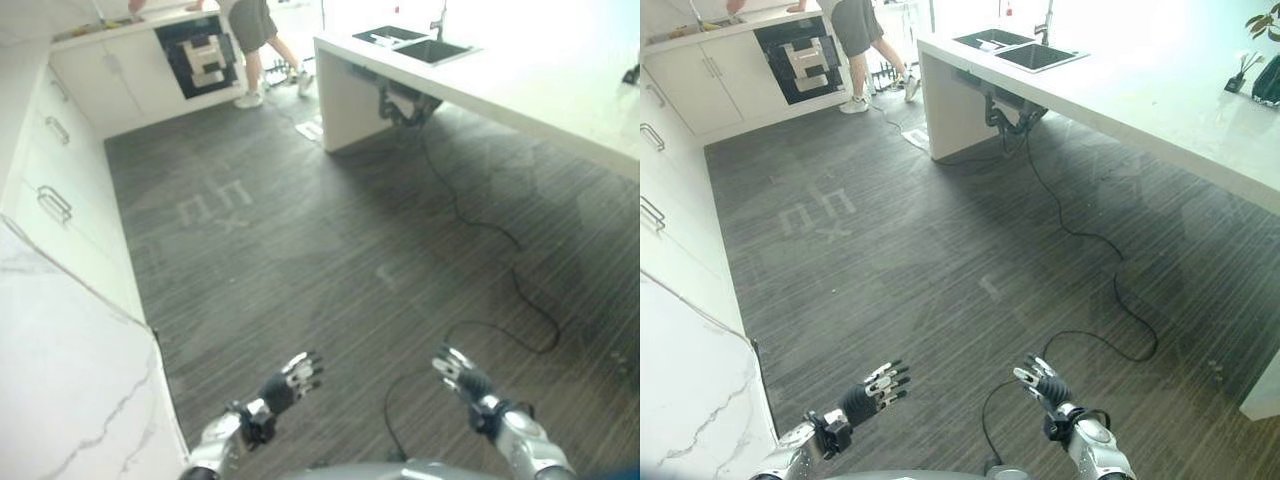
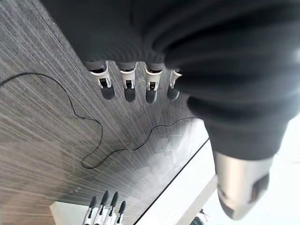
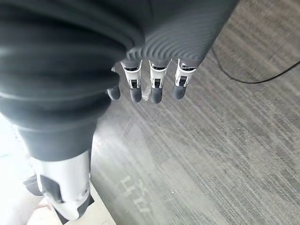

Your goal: Place the dishes in the dishwasher.

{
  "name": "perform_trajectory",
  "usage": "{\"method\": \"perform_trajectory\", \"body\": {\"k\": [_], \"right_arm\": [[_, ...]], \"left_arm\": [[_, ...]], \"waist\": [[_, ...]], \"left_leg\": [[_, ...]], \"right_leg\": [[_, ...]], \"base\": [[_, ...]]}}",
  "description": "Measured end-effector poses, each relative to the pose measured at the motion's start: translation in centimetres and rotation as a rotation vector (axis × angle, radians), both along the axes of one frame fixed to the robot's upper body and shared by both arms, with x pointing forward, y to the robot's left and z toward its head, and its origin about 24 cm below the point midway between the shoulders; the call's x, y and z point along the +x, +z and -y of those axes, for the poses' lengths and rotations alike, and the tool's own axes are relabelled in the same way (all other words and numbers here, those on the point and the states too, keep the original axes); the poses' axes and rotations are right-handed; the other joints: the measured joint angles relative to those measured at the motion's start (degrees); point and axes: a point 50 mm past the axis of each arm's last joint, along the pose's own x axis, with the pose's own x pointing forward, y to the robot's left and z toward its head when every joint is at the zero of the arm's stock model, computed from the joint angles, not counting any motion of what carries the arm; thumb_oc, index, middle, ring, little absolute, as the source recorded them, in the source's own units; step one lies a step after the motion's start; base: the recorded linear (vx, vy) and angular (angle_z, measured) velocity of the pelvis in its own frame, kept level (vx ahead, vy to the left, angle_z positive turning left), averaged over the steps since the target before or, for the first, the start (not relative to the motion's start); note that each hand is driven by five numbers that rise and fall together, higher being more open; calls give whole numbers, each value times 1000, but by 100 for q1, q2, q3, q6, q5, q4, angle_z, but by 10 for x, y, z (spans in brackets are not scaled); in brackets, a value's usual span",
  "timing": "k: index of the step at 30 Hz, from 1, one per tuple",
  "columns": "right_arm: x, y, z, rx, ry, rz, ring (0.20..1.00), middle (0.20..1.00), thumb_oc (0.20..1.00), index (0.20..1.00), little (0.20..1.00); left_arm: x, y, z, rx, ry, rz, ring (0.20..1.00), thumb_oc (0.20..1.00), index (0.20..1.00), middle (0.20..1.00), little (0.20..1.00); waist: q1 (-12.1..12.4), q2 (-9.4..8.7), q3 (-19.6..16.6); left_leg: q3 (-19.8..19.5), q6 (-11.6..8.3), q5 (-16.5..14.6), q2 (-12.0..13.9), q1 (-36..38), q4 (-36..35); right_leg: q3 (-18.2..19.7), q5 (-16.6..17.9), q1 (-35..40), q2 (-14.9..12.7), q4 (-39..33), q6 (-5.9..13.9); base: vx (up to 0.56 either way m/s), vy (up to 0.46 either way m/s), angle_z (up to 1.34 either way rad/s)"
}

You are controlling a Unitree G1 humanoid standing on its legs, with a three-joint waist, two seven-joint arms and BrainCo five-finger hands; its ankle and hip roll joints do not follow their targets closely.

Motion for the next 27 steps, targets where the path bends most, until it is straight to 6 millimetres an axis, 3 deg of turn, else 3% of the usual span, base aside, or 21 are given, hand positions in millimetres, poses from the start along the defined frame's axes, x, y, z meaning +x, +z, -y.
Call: {"method": "perform_trajectory", "body": {"k": [3, 8, 15, 19, 20, 22, 24, 25, 26, 27], "right_arm": [[-9, -2, 0, 1, -7, -16, 1000, 1000, 1000, 1000, 1000], [-22, -9, -1, 20, -5, -44, 1000, 1000, 1000, 1000, 1000], [-35, -17, 2, 60, 10, -82, 1000, 1000, 1000, 1000, 1000], [-40, -20, 2, 62, 22, -104, 1000, 1000, 1000, 1000, 1000], [-37, -20, -4, 57, 69, -103, 1000, 1000, 1000, 1000, 1000], [-24, -14, -13, 58, 98, -66, 1000, 1000, 1000, 1000, 1000], [-9, -7, -7, 28, 90, -30, 1000, 1000, 1000, 1000, 1000], [-11, -8, 2, 6, 71, -38, 1000, 1000, 1000, 1000, 1000], [-16, -9, 18, -19, 17, -52, 1000, 1000, 1000, 1000, 1000], [-22, -12, 28, -36, -23, -83, 1000, 1000, 1000, 1000, 1000]], "left_arm": [[-8, -5, -2, 15, 32, -47, 1000, 1000, 1000, 1000, 1000], [-31, -25, -9, -27, 273, -203, 1000, 1000, 1000, 1000, 1000], [-65, -41, -4, 29, 197, -353, 1000, 1000, 1000, 1000, 1000], [-64, -41, -3, 31, 199, -351, 1000, 1000, 1000, 1000, 1000], [-57, -40, -6, 61, 209, -344, 1000, 1000, 1000, 1000, 1000], [-36, -34, -11, 80, 223, -293, 1000, 1000, 1000, 1000, 1000], [-12, -24, -13, 72, 235, -221, 1000, 1000, 1000, 1000, 1000], [-18, -26, -10, 62, 229, -236, 1000, 1000, 1000, 1000, 1000], [-16, -25, -5, 42, 215, -222, 1000, 1000, 1000, 1000, 1000], [-18, -26, -3, 33, 205, -222, 1000, 1000, 1000, 1000, 1000]], "waist": [[-1, -1, -1], [-22, -75, -46], [-22, -79, -85], [-12, 39, -133], [-13, 73, -153], [4, -51, 7], [133, -181, 383], [218, -70, 400], [200, 54, 450], [201, 91, 478]], "left_leg": [[35, -3, 0, 13, -16, 0], [13, -9, -6, 30, -16, 1], [-127, -34, 24, 26, -130, 1], [-304, -79, 52, 62, -157, 44], [-357, -131, 51, 82, -321, 235], [-483, -283, -56, 1, -1017, 1367], [-711, -555, 195, -190, -1986, 3326], [-836, -537, 337, -194, -2203, 3689], [-935, -552, 280, -165, -2486, 4154], [-853, -501, 135, -177, -2541, 3998]], "right_leg": [[40, 31, -35, 18, 1, -41], [50, 56, 15, 47, 7, -79], [-42, 30, -46, 45, 32, -59], [-217, -29, 28, 89, 35, -118], [-280, -78, -34, 146, 49, -162], [-195, -277, -350, 109, 400, -380], [44, -480, -486, 57, 943, -588], [85, -582, -476, 160, 1115, -690], [89, -779, -665, 250, 1472, -743], [45, -784, -683, 254, 1467, -753]], "base": [[15, -11, -8], [10, -45, 2], [-1, -49, 8], [-32, -135, 25], [-77, -149, 34], [-40, -107, 38], [139, -54, 12], [271, -10, 21], [317, 43, 30], [362, 62, 32]]}}
